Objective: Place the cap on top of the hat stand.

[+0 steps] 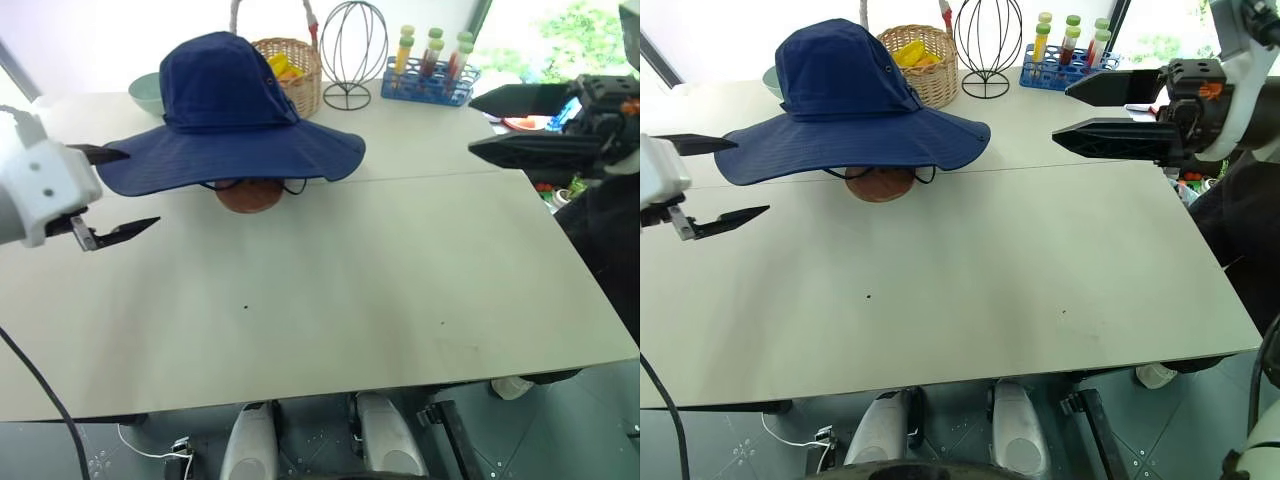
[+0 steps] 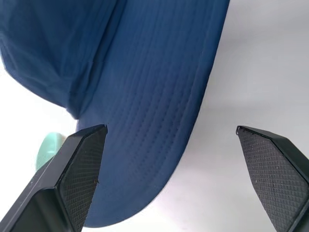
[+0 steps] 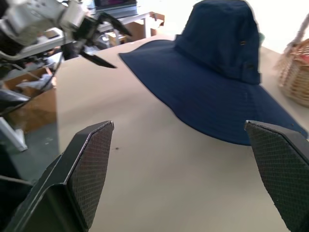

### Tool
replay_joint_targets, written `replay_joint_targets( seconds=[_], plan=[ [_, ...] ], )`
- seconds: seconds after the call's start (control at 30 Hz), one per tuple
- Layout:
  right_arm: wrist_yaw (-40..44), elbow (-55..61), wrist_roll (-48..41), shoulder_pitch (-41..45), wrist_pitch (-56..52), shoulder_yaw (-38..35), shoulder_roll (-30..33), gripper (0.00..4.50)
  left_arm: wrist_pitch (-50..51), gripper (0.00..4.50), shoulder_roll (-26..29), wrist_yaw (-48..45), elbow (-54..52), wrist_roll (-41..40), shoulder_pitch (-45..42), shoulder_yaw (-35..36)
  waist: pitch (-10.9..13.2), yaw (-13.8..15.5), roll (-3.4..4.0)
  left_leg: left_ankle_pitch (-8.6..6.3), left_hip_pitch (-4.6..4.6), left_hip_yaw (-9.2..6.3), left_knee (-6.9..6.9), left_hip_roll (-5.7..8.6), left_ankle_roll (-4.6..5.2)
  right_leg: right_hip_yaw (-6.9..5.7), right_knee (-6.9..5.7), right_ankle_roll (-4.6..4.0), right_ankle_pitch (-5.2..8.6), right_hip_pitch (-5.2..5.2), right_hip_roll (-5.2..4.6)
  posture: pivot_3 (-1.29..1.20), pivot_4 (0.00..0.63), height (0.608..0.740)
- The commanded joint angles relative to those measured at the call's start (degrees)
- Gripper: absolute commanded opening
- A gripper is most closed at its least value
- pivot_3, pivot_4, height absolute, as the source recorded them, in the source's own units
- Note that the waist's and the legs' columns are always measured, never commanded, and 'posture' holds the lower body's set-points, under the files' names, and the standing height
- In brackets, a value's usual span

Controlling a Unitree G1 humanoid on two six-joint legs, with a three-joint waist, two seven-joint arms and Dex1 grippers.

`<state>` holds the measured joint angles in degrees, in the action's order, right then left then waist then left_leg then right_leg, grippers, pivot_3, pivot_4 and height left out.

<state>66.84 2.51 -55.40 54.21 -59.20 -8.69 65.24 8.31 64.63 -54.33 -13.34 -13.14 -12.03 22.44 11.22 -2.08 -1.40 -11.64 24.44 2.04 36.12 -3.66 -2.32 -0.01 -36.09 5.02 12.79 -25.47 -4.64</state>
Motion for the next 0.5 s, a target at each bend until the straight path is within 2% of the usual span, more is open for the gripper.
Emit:
replay_joint_targets(
  seconds=[0.03, 0.17, 0.27, 0.3, 0.33, 0.5],
  plan=[
    [0.6, 1.1, -0.6, 2.2, -0.7, -2.5, 1.1, 4.45, -3.8, 4.50, -2.2, 6.2, 0.4, 4.8, -2.5, -1.3, 0.0, 0.1, -0.01, 0.00, 0.00, 0.00, 0.03, 0.00, 0.00, 0.00, -0.01, 0.01, 0.00, 0.02, 0.00, 0.00, 0.150, 0.740],
    [1.4, 1.2, 1.5, 1.6, 1.0, -1.6, 1.0, 4.45, -7.4, 4.50, -6.9, 14.4, 3.4, 12.8, -6.8, -7.3, 0.0, 1.0, 0.01, 0.00, -0.01, 0.02, 0.05, 0.01, 0.00, 0.02, -0.02, 0.02, -0.01, 0.03, -0.01, 0.00, 0.150, 0.740],
    [1.6, 0.9, 2.7, 2.0, 1.6, -1.1, 0.6, 4.45, -7.9, 4.50, -9.0, 16.2, 5.4, 15.0, -8.5, -9.8, 0.0, 1.3, 0.02, 0.00, -0.02, 0.02, 0.05, 0.01, 0.00, 0.02, -0.04, 0.04, -0.03, 0.03, 0.02, 0.00, 0.150, 0.740],
    [1.8, 0.9, 3.1, 2.0, 1.9, -0.9, 0.6, 4.50, -8.8, 3.97, -9.3, 16.7, 5.9, 15.5, -8.6, -10.0, 0.0, 1.2, 0.01, 0.00, -0.01, 0.02, 0.05, 0.01, 0.00, 0.02, -0.04, 0.04, -0.03, 0.03, 0.02, 0.00, 0.150, 0.740],
    [1.9, 0.9, 3.4, 2.0, 2.1, -0.9, 0.5, 4.50, -9.6, 3.68, -9.3, 16.6, 6.2, 15.9, -8.1, -10.3, 0.0, 1.2, 0.01, 0.00, -0.01, 0.02, 0.05, 0.01, 0.00, 0.02, -0.04, 0.04, -0.03, 0.02, 0.03, 0.00, 0.150, 0.740],
    [2.1, 0.5, 4.4, 2.6, 2.4, -0.6, -0.1, 4.50, -12.2, 1.18, -9.6, 17.4, 6.4, 17.6, -5.4, -10.1, 0.0, 1.3, 0.02, 0.00, -0.02, 0.02, 0.05, 0.00, 0.00, 0.02, -0.04, 0.03, -0.02, 0.02, 0.02, 0.00, 0.150, 0.740]
  ],
)
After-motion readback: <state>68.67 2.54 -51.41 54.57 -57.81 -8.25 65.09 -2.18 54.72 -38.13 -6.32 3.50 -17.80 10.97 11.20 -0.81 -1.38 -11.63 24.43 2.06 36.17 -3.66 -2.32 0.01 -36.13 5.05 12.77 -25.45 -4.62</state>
